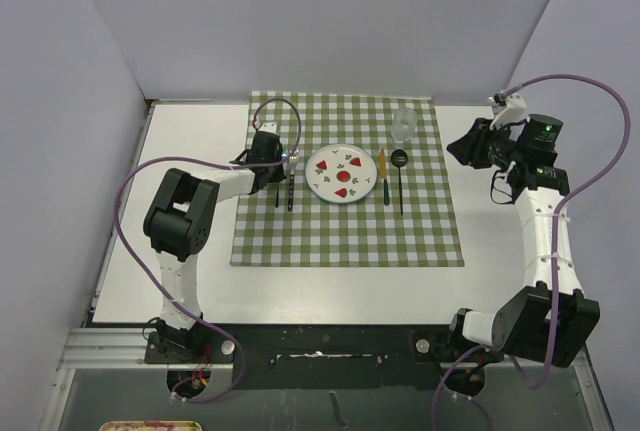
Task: Set the dinner table for one person
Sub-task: Adjust the utensils at the center of the board.
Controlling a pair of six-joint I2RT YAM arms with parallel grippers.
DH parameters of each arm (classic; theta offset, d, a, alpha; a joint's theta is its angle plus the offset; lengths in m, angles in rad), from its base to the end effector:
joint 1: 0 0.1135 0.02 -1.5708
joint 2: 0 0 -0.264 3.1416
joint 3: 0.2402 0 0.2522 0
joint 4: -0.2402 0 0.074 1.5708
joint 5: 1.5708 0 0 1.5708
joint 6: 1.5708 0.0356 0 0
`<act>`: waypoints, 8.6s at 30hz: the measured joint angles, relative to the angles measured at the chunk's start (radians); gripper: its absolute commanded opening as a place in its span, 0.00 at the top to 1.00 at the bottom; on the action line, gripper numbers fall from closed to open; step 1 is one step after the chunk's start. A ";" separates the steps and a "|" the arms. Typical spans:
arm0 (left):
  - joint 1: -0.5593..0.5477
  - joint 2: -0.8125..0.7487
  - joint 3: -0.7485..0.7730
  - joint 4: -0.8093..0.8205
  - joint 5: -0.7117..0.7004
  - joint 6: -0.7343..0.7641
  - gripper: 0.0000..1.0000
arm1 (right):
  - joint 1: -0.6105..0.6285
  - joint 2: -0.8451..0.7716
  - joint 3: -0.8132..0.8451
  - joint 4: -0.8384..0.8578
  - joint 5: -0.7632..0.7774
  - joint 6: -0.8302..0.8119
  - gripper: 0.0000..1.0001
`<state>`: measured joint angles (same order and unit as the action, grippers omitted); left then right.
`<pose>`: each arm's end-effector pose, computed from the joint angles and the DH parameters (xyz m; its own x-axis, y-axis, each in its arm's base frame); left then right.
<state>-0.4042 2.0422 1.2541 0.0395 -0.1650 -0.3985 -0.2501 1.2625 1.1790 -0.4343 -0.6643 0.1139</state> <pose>0.4024 -0.1658 0.1431 -0.6843 -0.1236 -0.7186 0.0128 0.9834 -0.1813 0.2745 -0.0475 0.3539 -0.5133 0.2235 -0.8286 -0.2675 0.8757 0.4019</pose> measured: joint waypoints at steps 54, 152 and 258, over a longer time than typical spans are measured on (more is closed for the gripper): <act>-0.033 -0.032 -0.045 0.024 0.011 0.022 0.56 | 0.000 0.000 0.000 0.006 -0.026 0.004 0.74; -0.140 -0.061 -0.028 -0.091 -0.048 0.163 1.00 | -0.013 0.011 0.000 0.023 -0.055 0.029 0.75; -0.178 -0.034 0.000 -0.126 -0.187 0.033 0.61 | -0.046 0.012 -0.002 0.069 -0.126 0.105 0.75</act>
<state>-0.5823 2.0087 1.2545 -0.0864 -0.3523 -0.3653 -0.2958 1.2743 1.1774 -0.3656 -0.7902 0.2192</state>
